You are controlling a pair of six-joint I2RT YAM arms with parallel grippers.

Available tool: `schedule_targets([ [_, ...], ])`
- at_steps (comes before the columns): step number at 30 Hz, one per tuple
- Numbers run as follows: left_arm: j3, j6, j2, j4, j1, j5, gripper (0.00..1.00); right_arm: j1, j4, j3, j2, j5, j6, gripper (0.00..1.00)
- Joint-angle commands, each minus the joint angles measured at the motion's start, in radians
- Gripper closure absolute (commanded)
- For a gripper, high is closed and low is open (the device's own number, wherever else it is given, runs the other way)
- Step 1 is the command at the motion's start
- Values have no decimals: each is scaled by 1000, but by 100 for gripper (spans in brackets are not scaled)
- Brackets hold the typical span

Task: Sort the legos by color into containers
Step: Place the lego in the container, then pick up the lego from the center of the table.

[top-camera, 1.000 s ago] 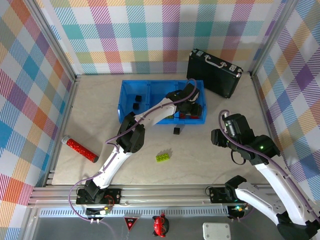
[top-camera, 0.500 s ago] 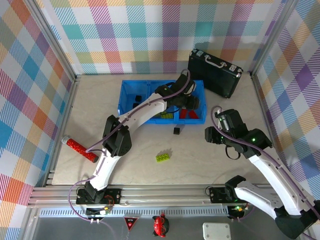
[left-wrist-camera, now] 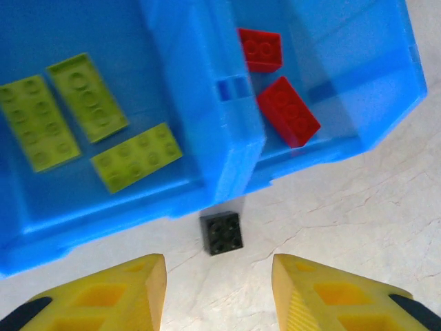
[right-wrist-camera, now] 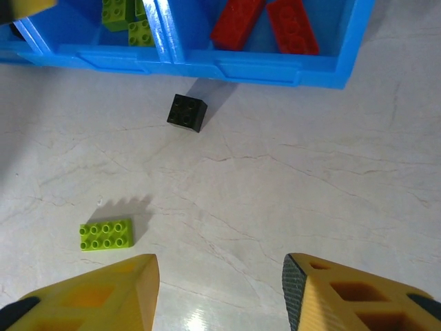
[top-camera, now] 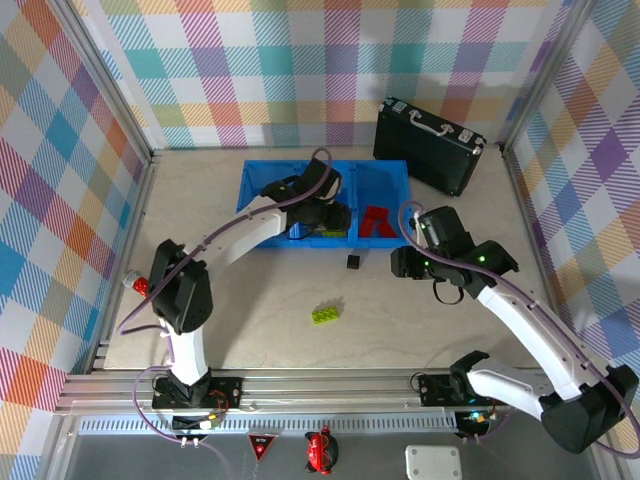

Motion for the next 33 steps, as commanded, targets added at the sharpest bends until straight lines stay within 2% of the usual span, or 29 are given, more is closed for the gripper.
schedule_targets([
  [1,-78,-5,-112,12,43,-5,55,19,45,22,44,-41,35,49],
  [6,-209,-19,-222,0,139,40,55,57,62,28,135,-38,64,49],
  [15,-358,34,-397,-74,253,41,55,134,68,82,330,7,132,49],
  [28,-440,201,-517,-207,390,21,53,215,285,118,570,238,275,47],
  [33,-449,270,-525,-213,407,-24,53,234,380,128,655,313,296,46],
])
